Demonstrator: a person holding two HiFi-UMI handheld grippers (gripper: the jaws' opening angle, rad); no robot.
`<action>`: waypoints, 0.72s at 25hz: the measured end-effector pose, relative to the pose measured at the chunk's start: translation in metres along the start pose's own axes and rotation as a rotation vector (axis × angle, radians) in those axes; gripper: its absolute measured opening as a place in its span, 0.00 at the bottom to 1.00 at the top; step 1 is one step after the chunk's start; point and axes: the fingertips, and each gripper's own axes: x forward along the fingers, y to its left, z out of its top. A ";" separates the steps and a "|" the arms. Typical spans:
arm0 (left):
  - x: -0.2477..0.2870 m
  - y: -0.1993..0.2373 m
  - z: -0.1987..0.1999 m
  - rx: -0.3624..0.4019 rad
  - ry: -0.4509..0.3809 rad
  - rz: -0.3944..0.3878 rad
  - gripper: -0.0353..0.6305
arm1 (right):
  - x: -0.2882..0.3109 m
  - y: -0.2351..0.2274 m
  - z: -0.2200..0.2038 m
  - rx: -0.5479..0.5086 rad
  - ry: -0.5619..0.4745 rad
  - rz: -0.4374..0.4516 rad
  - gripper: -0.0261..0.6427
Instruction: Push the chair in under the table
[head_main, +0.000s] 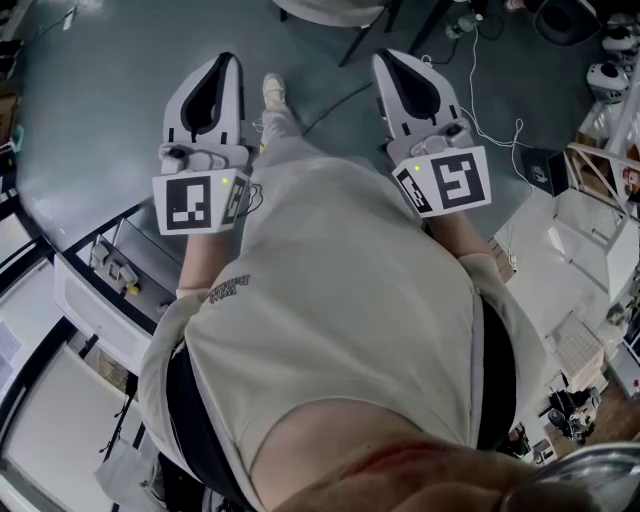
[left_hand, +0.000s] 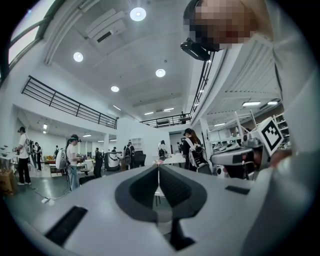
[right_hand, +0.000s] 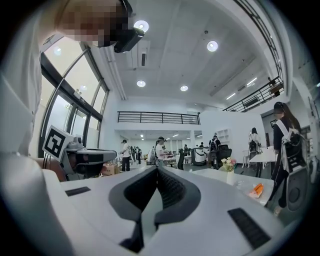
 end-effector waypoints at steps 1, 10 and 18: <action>0.009 0.010 -0.003 -0.002 0.005 -0.002 0.07 | 0.013 -0.003 -0.001 0.002 0.005 -0.003 0.05; 0.093 0.108 -0.025 -0.025 0.050 -0.042 0.07 | 0.134 -0.029 -0.005 0.008 0.056 -0.042 0.05; 0.195 0.193 -0.039 -0.054 0.083 -0.122 0.07 | 0.247 -0.069 -0.014 0.046 0.124 -0.120 0.05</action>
